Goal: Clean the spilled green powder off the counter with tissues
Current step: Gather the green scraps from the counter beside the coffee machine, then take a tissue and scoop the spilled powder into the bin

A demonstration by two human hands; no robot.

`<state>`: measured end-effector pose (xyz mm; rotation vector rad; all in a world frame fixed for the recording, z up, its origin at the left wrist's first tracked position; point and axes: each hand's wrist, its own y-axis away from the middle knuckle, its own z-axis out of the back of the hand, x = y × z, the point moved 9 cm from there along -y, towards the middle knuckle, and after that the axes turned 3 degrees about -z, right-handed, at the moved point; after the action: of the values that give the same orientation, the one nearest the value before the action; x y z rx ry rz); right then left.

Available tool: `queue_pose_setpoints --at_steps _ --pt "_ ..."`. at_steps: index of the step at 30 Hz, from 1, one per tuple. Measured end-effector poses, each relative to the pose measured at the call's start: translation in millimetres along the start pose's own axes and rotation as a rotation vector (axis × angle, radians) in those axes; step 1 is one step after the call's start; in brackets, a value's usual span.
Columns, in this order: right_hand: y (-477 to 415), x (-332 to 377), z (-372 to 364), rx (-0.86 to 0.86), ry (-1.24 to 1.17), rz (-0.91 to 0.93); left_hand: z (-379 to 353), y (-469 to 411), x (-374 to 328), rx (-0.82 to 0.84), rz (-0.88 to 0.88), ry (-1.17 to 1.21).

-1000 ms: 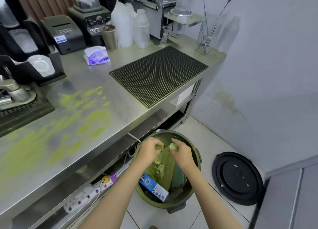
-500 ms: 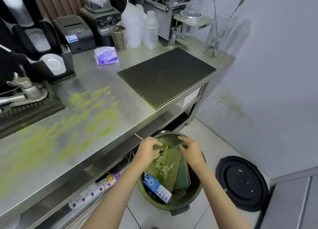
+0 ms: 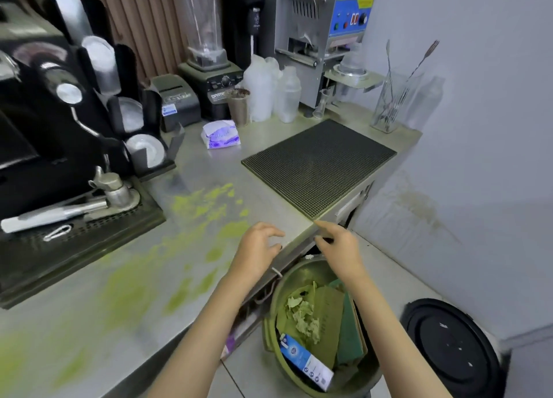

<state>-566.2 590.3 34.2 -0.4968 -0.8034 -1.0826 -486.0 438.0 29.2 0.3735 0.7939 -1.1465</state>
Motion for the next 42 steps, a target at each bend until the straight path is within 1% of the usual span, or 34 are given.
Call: queue_pose_setpoints --at_steps 7,16,20,24,27,30,34,36,38,40,42 --pt "-29.2 70.6 -37.3 -0.039 -0.023 0.061 74.4 -34.4 41.3 -0.069 0.02 -0.054" --pt "-121.9 120.2 -76.8 -0.007 -0.004 0.162 113.7 -114.8 75.5 -0.182 0.055 -0.041" --pt "-185.4 133.2 -102.2 0.006 -0.039 0.188 121.9 -162.7 111.0 -0.229 0.153 -0.039" --pt "-257.8 158.1 -136.8 0.054 0.016 0.246 130.3 -211.3 146.5 -0.283 0.255 -0.045" --pt "-315.5 181.8 -166.5 0.104 0.08 0.306 137.8 -247.7 169.1 -0.338 0.301 -0.045" --pt "-365.7 199.7 -195.6 0.137 0.145 0.356 138.5 -278.0 184.4 -0.346 0.302 -0.063" --pt "-403.3 212.8 -229.6 0.152 0.377 0.458 134.3 -309.9 210.7 -0.33 0.329 -0.063" --pt "-413.7 212.4 -240.4 0.127 0.548 0.479 132.7 -321.9 222.3 -0.322 0.351 -0.073" --pt "-415.8 214.1 -247.1 0.121 0.671 0.499 129.5 -330.4 229.9 -0.317 0.367 -0.059" --pt "-415.9 219.6 -245.2 0.067 0.71 0.55 125.6 -334.0 236.9 -0.319 0.392 -0.037" --pt "-419.5 223.6 -235.6 -0.01 0.653 0.594 124.6 -335.8 242.8 -0.336 0.397 -0.026"
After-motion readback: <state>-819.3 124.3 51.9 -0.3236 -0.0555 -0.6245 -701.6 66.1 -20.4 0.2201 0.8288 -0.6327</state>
